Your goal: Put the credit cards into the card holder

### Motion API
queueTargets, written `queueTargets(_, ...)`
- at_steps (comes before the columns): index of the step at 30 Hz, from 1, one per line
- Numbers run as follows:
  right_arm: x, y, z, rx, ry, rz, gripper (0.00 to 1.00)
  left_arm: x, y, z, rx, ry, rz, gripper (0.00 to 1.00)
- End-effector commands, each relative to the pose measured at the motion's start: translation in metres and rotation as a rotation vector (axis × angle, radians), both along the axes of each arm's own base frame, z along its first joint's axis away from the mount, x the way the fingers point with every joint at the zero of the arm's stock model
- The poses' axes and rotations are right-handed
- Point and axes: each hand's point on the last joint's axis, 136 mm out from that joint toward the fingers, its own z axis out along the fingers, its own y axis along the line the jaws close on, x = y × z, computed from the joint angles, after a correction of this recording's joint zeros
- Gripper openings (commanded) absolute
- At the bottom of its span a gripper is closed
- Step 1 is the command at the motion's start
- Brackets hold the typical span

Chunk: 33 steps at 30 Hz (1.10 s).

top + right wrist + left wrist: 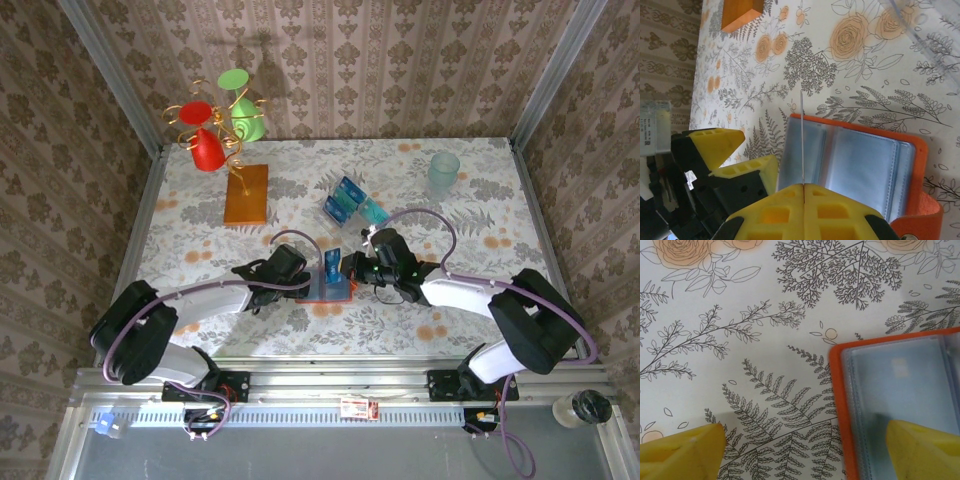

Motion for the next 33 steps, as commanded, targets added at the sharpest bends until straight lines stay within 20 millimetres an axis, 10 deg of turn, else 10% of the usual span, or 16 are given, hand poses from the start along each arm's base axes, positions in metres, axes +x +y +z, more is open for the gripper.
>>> queueTargets(1, 0.006, 0.005, 0.008, 0.053, -0.046, -0.033, 0.0, 0.0, 0.0, 0.0, 0.037, -0.009, -0.011, 0.85)
queueTargets(33, 0.001, 0.007, -0.031, 0.047, -0.006, -0.064, 0.0, -0.017, 0.025, -0.027, 0.126, 0.04, 0.047, 0.85)
